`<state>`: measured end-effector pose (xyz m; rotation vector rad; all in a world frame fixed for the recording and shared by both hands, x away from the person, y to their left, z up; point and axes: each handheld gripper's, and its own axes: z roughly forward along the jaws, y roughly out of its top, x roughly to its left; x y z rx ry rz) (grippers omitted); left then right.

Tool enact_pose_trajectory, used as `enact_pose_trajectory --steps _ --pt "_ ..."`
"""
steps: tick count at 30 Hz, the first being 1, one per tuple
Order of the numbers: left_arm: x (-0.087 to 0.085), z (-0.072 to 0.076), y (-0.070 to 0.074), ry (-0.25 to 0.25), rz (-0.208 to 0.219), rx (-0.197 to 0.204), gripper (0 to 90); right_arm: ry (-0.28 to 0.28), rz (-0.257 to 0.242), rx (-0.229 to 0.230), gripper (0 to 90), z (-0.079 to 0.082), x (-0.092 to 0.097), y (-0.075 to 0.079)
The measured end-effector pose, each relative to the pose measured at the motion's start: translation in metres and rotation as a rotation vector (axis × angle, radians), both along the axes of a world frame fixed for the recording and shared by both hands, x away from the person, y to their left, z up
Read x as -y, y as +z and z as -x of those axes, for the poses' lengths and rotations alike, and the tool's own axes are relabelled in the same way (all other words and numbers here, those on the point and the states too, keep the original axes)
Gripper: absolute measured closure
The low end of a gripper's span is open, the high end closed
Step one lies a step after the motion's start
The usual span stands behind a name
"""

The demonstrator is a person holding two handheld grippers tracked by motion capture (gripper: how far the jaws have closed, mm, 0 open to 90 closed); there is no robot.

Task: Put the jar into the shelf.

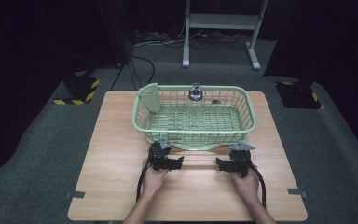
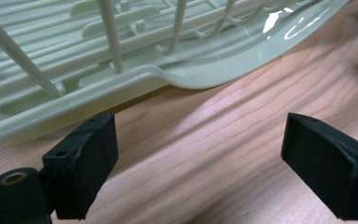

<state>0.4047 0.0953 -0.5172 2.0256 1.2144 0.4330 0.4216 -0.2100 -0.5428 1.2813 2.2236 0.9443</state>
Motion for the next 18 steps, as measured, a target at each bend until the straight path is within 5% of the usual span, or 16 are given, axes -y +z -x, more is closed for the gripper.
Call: enact_pose_trajectory --steps 18 --pt "-0.003 -0.005 -0.015 0.040 -0.007 -0.017 10.9 0.000 0.000 0.000 11.1 0.000 0.000 0.000"
